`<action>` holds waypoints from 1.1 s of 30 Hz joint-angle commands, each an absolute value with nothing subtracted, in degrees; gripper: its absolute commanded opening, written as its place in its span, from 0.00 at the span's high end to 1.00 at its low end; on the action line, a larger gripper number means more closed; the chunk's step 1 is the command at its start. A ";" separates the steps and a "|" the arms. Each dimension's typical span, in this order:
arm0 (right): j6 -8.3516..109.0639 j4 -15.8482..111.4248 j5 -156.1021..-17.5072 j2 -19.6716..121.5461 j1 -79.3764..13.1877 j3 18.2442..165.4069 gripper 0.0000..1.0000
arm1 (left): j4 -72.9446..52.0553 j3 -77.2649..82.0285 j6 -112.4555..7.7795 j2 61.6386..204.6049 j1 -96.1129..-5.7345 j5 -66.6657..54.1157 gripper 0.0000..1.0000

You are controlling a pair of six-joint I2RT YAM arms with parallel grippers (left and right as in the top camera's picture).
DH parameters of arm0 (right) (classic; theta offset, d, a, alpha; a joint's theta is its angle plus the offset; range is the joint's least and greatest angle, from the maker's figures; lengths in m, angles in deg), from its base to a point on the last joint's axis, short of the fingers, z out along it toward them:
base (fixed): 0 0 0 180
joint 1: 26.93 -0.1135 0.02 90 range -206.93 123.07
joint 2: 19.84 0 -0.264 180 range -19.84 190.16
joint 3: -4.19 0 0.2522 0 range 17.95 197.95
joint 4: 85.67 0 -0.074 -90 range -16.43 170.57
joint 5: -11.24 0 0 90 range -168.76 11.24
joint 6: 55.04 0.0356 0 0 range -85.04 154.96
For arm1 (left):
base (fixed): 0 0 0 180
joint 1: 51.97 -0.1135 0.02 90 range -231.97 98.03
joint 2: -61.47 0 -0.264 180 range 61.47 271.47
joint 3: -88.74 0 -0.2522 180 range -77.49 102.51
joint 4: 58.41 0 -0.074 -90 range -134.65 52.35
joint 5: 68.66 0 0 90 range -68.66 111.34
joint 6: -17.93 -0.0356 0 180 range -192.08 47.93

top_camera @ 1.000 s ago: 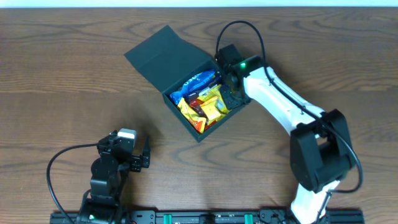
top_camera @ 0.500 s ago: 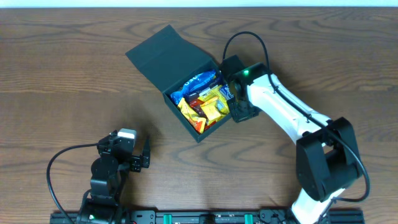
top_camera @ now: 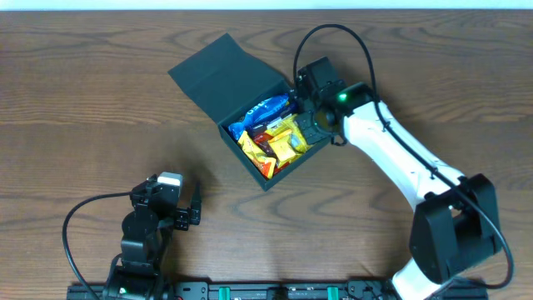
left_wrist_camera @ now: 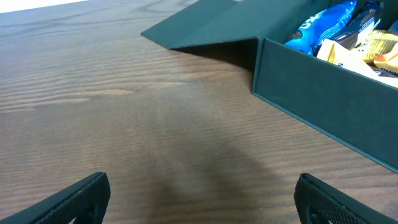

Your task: Pack container

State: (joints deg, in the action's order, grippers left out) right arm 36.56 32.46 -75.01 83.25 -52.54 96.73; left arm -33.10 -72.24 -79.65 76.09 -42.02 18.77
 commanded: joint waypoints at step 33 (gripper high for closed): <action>43.51 35.95 -84.87 82.14 -56.23 94.52 0.99 | -32.64 -73.92 -80.24 75.65 -42.21 19.43 0.05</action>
State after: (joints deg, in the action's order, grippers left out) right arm 42.58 37.07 -82.38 83.58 -55.81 91.90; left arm -33.10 -72.24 -79.65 76.09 -42.02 18.77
